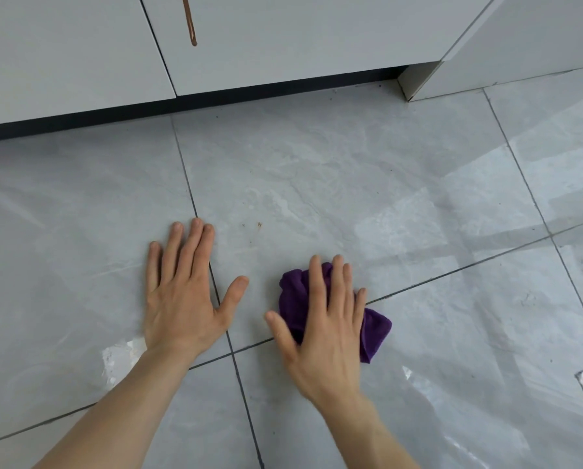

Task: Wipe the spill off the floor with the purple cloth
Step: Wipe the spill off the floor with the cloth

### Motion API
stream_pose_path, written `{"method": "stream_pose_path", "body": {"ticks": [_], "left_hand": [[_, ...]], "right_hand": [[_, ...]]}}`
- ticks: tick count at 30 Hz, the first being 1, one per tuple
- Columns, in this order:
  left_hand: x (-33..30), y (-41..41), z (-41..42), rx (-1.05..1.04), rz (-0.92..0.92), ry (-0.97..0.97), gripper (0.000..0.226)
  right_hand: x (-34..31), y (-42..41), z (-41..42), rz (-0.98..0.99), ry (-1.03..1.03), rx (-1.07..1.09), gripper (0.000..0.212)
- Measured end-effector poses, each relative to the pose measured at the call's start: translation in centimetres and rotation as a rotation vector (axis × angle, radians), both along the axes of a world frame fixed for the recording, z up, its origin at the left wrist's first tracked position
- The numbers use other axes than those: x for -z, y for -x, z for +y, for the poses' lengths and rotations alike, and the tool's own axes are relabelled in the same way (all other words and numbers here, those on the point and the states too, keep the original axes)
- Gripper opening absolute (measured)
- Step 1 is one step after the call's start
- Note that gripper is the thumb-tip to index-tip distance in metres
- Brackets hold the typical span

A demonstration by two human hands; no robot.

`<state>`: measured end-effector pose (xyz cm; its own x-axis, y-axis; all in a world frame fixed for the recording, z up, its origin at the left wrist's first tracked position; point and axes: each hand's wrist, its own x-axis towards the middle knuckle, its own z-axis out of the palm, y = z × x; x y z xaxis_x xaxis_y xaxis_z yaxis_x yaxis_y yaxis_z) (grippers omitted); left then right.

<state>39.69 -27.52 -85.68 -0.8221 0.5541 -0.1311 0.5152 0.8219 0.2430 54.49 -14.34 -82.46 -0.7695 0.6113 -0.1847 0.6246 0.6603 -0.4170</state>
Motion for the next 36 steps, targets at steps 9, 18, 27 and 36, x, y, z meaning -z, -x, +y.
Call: {"method": "stream_pose_path", "body": {"ticks": [9, 18, 27, 36], "left_hand": [[0.0, -0.1, 0.1, -0.008, 0.012, 0.002, 0.088], [0.1, -0.2, 0.2, -0.013, 0.039, 0.046, 0.087], [0.0, -0.2, 0.4, -0.008, 0.035, 0.079, 0.090], [0.1, -0.1, 0.2, -0.006, 0.025, 0.081, 0.089]], "right_hand": [[2.4, -3.2, -1.2, -0.088, -0.194, -0.227, 0.067], [3.0, -3.3, -2.5, -0.109, -0.226, -0.222, 0.067], [3.6, 7.7, 6.6, -0.081, -0.275, -0.036, 0.066], [3.8, 5.8, 8.9, -0.086, -0.264, 0.171, 0.065]]}}
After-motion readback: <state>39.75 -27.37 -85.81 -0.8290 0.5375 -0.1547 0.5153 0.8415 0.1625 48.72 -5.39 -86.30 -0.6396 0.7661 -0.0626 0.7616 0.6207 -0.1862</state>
